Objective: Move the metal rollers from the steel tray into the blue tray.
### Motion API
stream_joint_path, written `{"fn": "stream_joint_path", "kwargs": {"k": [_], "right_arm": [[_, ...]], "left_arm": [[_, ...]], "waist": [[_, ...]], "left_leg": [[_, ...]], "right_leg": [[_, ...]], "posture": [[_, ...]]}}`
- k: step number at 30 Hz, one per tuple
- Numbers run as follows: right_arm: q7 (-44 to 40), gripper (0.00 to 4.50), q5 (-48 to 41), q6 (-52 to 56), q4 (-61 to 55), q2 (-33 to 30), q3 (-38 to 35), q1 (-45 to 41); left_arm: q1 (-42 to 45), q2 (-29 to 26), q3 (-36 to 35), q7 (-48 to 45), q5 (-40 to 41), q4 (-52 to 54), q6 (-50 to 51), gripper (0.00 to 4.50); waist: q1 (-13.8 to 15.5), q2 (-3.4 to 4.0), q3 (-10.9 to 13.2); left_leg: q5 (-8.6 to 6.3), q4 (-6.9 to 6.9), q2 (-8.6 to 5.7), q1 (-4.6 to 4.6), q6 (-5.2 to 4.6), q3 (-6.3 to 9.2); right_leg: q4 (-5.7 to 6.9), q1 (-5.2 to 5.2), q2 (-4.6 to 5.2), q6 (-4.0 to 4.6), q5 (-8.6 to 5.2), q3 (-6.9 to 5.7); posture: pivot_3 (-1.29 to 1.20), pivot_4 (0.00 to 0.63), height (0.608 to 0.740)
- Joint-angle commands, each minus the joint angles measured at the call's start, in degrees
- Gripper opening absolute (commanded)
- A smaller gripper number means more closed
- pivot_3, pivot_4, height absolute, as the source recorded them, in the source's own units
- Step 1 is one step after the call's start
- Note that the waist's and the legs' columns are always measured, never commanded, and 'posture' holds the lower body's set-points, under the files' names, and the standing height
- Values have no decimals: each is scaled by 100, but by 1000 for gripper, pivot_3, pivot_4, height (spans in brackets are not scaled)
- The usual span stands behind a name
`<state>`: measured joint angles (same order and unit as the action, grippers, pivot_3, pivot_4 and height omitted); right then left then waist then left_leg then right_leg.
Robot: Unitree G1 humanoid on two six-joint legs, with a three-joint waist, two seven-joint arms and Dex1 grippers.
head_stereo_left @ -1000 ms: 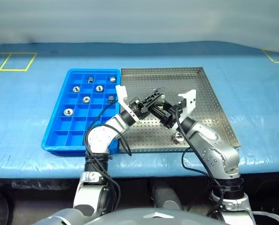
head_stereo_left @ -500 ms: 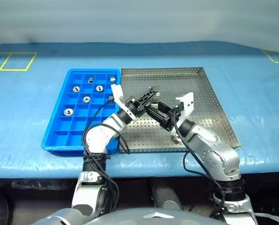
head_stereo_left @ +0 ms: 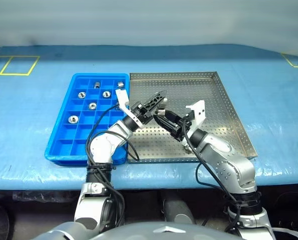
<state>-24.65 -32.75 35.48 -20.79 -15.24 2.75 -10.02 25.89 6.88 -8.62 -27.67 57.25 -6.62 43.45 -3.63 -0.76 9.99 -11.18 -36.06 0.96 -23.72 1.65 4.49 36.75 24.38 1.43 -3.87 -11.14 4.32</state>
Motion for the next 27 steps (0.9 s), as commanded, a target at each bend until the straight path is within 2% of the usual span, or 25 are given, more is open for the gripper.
{"fn": "stream_joint_path", "kwargs": {"k": [1,7,13,17,21,27], "right_arm": [[133,1811,126,-58,-81,-18,-110,-54],[250,1811,795,-120,-58,-394,50,-14],[475,1811,2271,101,-74,-1588,745,13],[724,1811,2951,151,-26,-1867,899,-35],[784,1811,3336,87,69,-1854,920,-123],[645,1811,3044,-113,28,-1408,499,-191]], "left_arm": [[41,-15,41,-100,43,370,-32,1681],[-4,-80,37,-14,-11,462,-25,1681],[-211,-180,139,172,-81,781,32,1681],[-419,-263,153,262,-77,1002,105,1681],[-568,-299,56,395,-80,1188,111,1681],[-977,-692,227,500,-510,1727,-25,1681]], "waist": [[0,0,0],[2,0,0],[15,-1,0],[59,-2,1],[78,-2,1],[94,-3,2]], "left_leg": [[0,0,0,0,0,0],[0,1,0,-1,0,0],[0,4,-1,-5,1,-2],[0,6,0,-7,1,-1],[0,5,0,-3,1,-5],[0,7,0,-5,0,-4]], "right_leg": [[0,0,0,0,0,0],[-1,1,0,0,0,0],[-4,6,2,0,0,0],[-2,10,2,3,-2,-1],[-3,7,2,2,-1,3],[-2,10,2,3,-2,2]], "posture": [[-4,150,740],[1,150,740],[11,150,740],[24,150,740],[54,150,740],[62,150,740]]}}
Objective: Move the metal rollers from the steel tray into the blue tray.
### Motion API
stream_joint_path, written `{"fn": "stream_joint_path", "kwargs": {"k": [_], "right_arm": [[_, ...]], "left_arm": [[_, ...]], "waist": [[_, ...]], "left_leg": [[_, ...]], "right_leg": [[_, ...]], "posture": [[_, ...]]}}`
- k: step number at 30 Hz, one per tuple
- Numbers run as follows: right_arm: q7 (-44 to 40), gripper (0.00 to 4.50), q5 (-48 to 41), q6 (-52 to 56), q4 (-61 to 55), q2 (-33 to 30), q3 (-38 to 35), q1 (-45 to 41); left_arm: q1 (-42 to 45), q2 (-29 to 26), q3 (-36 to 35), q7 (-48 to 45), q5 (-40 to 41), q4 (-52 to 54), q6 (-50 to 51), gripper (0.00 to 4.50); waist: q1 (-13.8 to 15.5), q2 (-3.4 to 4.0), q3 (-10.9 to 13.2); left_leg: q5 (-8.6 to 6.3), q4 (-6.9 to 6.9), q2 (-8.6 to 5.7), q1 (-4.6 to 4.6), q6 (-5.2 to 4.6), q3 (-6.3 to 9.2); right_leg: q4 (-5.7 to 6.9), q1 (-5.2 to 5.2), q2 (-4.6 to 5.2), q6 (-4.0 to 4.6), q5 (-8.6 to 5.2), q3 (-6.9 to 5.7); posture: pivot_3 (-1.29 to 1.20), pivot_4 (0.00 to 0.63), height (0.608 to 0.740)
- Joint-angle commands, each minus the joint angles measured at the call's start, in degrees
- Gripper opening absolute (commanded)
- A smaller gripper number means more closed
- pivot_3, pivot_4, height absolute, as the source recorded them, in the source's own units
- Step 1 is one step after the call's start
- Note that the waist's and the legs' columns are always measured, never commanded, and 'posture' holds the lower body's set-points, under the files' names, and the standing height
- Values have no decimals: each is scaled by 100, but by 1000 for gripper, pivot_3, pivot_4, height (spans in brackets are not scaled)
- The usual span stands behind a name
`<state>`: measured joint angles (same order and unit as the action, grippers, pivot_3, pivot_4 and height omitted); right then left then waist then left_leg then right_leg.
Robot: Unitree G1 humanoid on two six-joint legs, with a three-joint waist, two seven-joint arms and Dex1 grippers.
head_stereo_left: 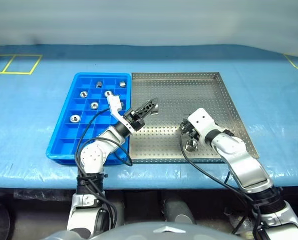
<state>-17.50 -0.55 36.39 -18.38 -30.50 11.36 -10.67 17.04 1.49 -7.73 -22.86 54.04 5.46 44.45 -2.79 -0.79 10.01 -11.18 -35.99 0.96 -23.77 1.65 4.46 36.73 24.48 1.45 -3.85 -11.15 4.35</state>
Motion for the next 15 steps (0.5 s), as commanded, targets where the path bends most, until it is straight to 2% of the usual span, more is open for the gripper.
{"fn": "stream_joint_path", "kwargs": {"k": [1,10,15], "right_arm": [[-128,1811,-267,-218,-251,179,-447,-128],[-1410,1811,-1860,-621,-1147,408,-1127,174],[-1785,1811,-2236,-617,-1283,269,-1211,149]], "left_arm": [[-156,-246,166,55,-278,638,-152,1681],[-750,-1431,477,599,-1700,2006,-497,1681],[-1030,-1986,461,865,-1963,2688,-195,1681]], "waist": [[24,0,0],[93,-1,1],[159,-3,2]], "left_leg": [[0,2,0,-1,0,0],[0,4,3,0,0,1],[0,1,4,1,1,1]], "right_leg": [[-1,1,0,0,0,0],[-1,0,0,2,-1,-2],[0,-1,1,2,-1,-5]], "posture": [[62,150,740],[82,150,740],[119,150,740]]}}
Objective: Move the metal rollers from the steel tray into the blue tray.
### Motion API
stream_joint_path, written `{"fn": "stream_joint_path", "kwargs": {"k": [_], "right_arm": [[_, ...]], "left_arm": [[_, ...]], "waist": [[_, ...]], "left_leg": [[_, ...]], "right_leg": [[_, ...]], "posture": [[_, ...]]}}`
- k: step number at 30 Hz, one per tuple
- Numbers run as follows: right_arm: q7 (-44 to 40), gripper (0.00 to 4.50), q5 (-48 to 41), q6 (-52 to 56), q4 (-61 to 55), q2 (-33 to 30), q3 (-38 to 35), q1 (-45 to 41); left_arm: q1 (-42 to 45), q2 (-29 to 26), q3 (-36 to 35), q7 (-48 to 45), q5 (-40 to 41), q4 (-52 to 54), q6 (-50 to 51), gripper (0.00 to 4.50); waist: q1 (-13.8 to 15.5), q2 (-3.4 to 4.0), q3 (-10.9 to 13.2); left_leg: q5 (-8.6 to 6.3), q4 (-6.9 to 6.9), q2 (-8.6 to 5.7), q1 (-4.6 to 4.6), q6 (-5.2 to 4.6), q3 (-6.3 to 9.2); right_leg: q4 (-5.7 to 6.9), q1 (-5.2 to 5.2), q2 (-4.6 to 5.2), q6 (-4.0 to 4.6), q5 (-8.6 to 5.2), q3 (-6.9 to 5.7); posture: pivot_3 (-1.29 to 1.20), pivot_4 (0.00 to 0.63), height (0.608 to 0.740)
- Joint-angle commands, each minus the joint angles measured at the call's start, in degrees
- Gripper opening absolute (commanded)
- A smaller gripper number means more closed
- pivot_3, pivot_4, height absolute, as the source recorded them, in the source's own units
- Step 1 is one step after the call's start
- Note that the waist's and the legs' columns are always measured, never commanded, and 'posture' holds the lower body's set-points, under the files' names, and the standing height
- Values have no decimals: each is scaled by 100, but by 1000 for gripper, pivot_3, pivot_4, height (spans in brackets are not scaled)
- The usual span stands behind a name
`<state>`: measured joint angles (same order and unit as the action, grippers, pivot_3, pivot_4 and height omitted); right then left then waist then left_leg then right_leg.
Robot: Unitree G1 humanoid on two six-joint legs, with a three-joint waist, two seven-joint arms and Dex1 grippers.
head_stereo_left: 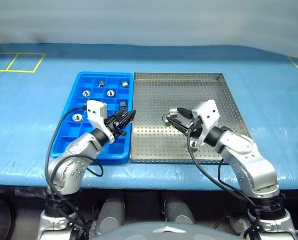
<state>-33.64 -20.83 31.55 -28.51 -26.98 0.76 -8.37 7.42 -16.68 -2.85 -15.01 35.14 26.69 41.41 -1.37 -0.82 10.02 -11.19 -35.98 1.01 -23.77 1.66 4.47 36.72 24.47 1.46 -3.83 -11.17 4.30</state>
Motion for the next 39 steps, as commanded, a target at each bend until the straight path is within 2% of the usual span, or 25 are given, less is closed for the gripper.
{"fn": "stream_joint_path", "kwargs": {"k": [1,6,13,17,19,23,26,32,39], "right_arm": [[-227,1811,-233,-133,-265,-115,-133,-100],[-385,1811,-187,-163,-69,-156,81,-254],[-528,1811,-148,-215,200,-155,281,-463],[-668,1811,-150,-218,383,-156,388,-638],[-739,1811,-142,-230,506,-151,436,-739],[-999,1811,-126,-270,917,-128,631,-1065],[-1170,1811,-90,-324,1203,-66,793,-1284],[-1417,1811,47,-458,1559,72,1053,-1567],[-1504,1811,104,-458,1538,58,1102,-1568]], "left_arm": [[-135,-241,-52,99,-46,714,178,1681],[-548,-552,-125,586,-254,1482,664,1681],[-1122,-424,-555,1150,-279,2214,893,1681],[-1812,-283,-756,1456,-397,2596,998,1681],[-2192,-39,-861,1660,-391,2765,992,1681],[-3101,971,-993,2496,-685,3049,799,1681],[-3422,1491,-1014,2726,-746,3161,582,1681],[-3418,1931,-970,2878,-808,3303,222,1681],[-3323,1766,-435,2380,-584,3331,-182,1681]], "waist": [[33,0,0],[84,-5,3],[203,-21,13],[331,-23,14],[410,-24,14],[596,-28,17],[783,-28,17],[1355,-34,20],[2085,-34,20]], "left_leg": [[0,0,0,0,0,0],[-1,4,4,-1,0,0],[-1,5,7,-1,1,3],[-2,7,7,-1,2,3],[-4,9,8,-1,4,2],[-7,9,10,-2,8,3],[-8,12,12,-1,8,3],[-12,14,14,-16,14,10],[-44,4,17,-53,35,7]], "right_leg": [[0,0,0,0,0,-1],[-1,4,1,5,-3,-6],[0,4,1,7,-4,-13],[-2,3,3,10,-6,-15],[-7,4,3,12,-7,-17],[-21,-3,8,12,-7,-23],[-27,-1,6,12,-7,-26],[-44,10,3,16,-9,-38],[-73,29,0,12,-6,-41]], "posture": [[128,150,740],[175,150,740],[243,150,740],[308,150,740],[350,150,740],[445,150,740],[500,150,740],[566,150,740],[555,150,740]]}}
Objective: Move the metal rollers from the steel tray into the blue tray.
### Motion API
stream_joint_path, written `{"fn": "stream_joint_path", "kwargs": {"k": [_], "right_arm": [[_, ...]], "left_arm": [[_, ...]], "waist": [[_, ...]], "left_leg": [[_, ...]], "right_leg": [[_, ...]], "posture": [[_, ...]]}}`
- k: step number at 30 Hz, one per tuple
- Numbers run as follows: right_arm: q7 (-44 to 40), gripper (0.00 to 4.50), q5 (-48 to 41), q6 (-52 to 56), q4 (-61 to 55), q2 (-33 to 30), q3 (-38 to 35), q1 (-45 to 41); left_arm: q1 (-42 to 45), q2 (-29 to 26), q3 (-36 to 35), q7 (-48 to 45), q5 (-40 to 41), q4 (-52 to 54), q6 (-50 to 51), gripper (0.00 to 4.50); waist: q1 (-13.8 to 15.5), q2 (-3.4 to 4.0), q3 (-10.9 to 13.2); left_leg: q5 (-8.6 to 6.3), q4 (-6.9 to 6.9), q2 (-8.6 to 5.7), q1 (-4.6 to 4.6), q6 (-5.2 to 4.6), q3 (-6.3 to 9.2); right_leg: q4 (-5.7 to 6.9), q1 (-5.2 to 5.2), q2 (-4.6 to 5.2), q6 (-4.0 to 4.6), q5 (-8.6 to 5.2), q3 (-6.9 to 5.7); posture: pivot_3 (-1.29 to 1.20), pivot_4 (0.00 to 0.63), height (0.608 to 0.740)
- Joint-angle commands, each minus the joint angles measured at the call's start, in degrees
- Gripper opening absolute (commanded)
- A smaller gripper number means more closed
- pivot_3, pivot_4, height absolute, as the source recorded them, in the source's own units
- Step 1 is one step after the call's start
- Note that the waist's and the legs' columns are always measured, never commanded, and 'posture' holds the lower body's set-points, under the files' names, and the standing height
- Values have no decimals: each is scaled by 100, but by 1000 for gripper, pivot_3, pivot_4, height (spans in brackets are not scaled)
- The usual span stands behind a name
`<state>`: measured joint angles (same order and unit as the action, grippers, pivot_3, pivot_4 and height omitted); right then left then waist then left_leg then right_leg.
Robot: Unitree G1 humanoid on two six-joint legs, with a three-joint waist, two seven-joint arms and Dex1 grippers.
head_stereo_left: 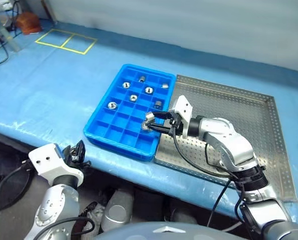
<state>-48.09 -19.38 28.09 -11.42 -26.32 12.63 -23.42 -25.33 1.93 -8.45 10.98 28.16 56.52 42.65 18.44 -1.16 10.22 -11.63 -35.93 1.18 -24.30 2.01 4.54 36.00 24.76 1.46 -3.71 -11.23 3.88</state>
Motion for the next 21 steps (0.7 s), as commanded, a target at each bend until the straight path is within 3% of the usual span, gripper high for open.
{"fn": "stream_joint_path", "kwargs": {"k": [1,11,21], "right_arm": [[-63,1811,-42,-105,-179,-13,-94,-49],[73,1811,-90,-17,-382,13,-168,137],[300,1811,-129,70,-676,-12,-335,302]], "left_arm": [[-67,-114,136,-278,177,348,-383,1681],[762,-303,-117,-260,314,76,-461,1681],[1671,-501,69,-286,37,-548,-369,1681]], "waist": [[207,0,0],[914,1,-1],[1001,6,-5]], "left_leg": [[-3,0,4,-12,0,0],[-10,-9,22,-42,21,-13],[-9,-10,28,-42,26,-19]], "right_leg": [[0,11,-4,1,0,-2],[3,49,-19,4,1,-11],[7,50,-22,2,9,-13]], "posture": [[552,150,740],[501,150,740],[441,150,740]]}}
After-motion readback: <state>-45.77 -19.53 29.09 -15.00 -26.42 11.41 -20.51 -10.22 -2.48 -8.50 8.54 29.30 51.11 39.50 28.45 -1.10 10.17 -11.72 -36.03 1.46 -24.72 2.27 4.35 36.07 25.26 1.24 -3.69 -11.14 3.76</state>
